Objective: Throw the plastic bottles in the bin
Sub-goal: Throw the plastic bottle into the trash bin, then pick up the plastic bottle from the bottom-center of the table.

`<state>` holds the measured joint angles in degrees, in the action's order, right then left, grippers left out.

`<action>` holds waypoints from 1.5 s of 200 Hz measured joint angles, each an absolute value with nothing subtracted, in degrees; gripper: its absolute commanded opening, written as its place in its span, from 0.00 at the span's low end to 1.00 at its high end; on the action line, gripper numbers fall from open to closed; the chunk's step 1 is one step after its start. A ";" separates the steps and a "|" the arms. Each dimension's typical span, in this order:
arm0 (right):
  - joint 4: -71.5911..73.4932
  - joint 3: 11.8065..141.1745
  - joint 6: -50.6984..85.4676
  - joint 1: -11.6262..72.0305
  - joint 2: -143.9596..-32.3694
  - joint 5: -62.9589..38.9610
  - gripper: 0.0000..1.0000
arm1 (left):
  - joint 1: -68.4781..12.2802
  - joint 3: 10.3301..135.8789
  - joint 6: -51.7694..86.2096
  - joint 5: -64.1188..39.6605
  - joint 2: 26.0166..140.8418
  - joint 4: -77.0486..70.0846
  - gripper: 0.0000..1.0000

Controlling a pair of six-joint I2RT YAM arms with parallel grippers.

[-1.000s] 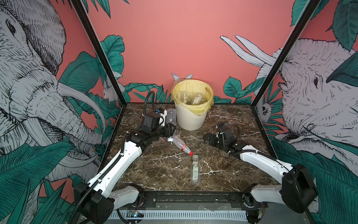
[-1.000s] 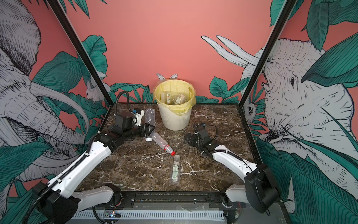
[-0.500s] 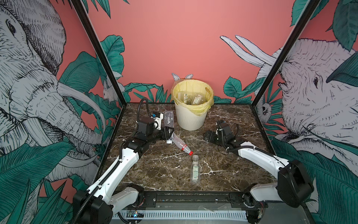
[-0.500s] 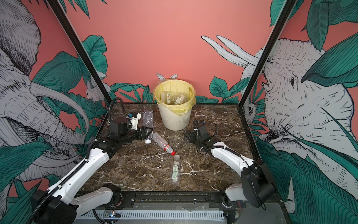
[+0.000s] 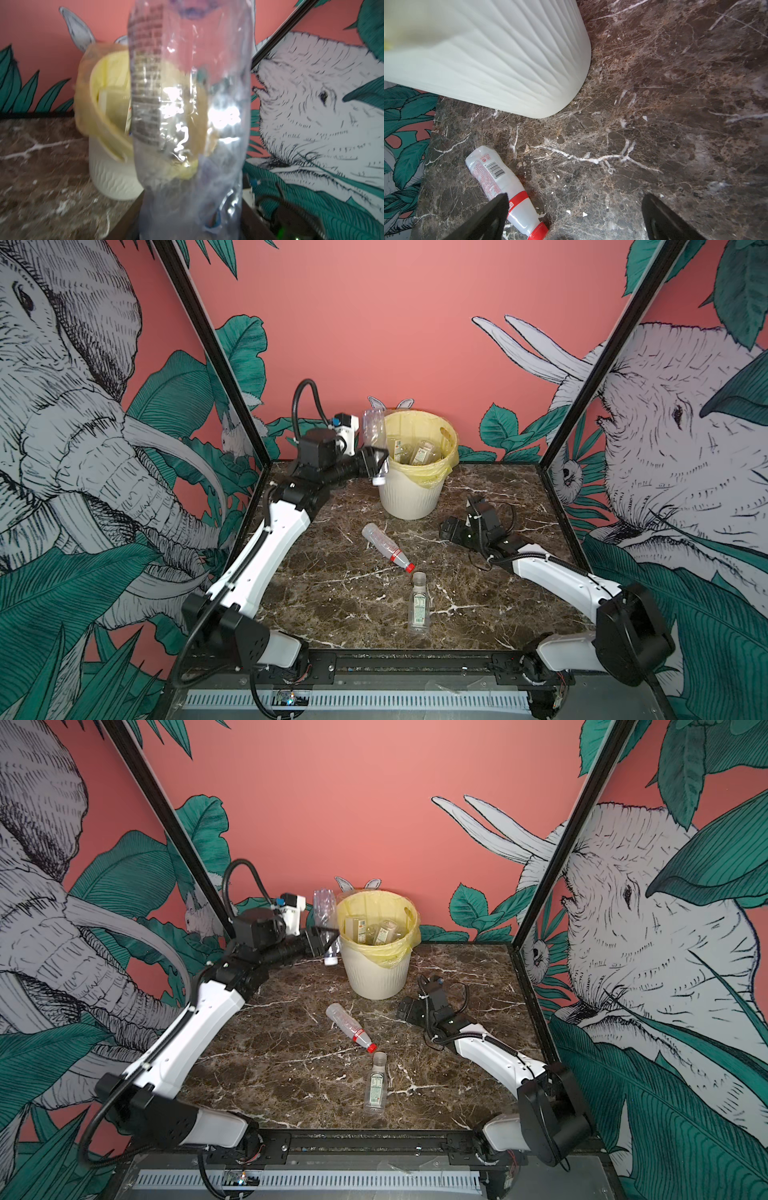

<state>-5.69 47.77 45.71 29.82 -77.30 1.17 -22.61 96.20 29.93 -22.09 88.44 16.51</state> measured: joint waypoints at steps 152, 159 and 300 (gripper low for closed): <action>-13.74 48.58 42.06 29.56 -69.93 3.84 0.99 | -12.62 112.57 28.60 -24.64 85.25 30.61 1.00; -14.55 49.10 41.85 29.56 -70.04 3.84 0.99 | -12.88 110.59 27.88 -24.60 83.74 29.89 1.00; -18.79 49.52 42.98 29.56 -70.06 -2.79 0.99 | -10.33 75.88 24.21 -19.99 76.42 21.17 1.00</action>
